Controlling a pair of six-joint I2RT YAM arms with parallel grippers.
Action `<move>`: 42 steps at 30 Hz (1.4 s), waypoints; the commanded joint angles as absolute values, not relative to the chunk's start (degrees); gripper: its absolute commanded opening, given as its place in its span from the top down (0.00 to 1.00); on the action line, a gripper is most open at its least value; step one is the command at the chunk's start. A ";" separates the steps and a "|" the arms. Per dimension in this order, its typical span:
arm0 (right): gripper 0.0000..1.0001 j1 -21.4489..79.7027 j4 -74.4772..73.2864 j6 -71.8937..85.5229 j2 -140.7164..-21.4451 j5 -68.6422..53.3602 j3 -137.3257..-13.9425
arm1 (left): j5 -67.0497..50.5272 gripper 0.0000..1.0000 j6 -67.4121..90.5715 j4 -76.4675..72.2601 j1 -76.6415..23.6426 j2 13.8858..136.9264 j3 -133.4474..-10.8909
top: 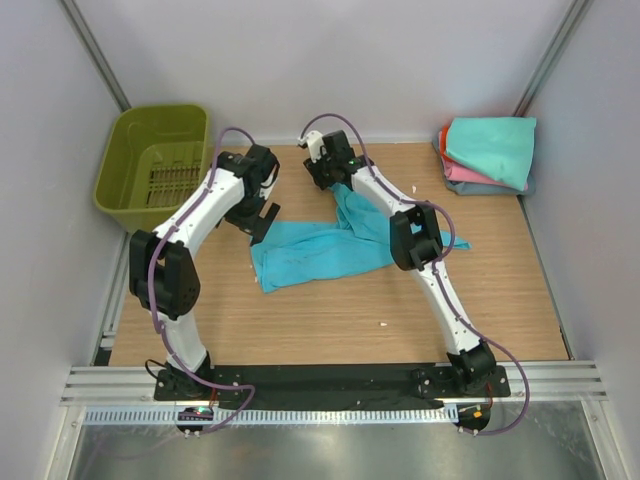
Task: Fold and stack the t-shirts
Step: Flatten the tshirt out
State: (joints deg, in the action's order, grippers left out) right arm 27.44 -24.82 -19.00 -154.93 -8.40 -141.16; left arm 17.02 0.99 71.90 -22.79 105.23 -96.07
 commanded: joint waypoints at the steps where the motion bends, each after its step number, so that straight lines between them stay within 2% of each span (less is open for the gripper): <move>1: 0.64 27.51 -21.98 -18.98 -155.57 -5.45 -143.53 | 18.28 0.01 0.44 71.98 -22.68 103.89 -96.68; 6: 0.92 27.42 -20.92 -19.60 -155.65 -2.38 -143.09 | 17.40 0.01 0.79 71.72 -22.68 104.24 -96.15; 9: 0.99 27.16 -20.56 -19.95 -154.61 -0.36 -143.09 | 17.84 0.01 1.06 70.85 -22.50 104.59 -94.75; 13: 0.99 26.28 -21.44 -20.47 -149.79 -0.26 -143.44 | 14.17 0.02 0.26 68.91 -19.52 105.64 -94.74; 19: 0.99 24.44 -22.67 -20.74 -139.77 1.76 -142.74 | 0.20 0.10 -0.88 71.63 -10.91 116.35 -109.47; 22: 0.99 24.08 -23.81 -20.04 -136.77 1.76 -141.42 | -3.68 0.18 -1.75 73.30 -9.23 122.51 -115.38; 26: 0.99 23.99 -24.87 -19.78 -133.34 1.93 -140.45 | -10.70 0.36 -2.72 74.53 -8.53 128.13 -118.03; 28: 0.99 24.08 -25.14 -19.78 -132.80 1.85 -140.01 | -12.91 0.40 -2.90 74.80 -8.61 130.16 -118.48; 42: 0.99 23.82 -25.58 -20.30 -132.28 2.29 -139.13 | -13.89 0.41 -3.52 74.44 -8.35 138.86 -125.16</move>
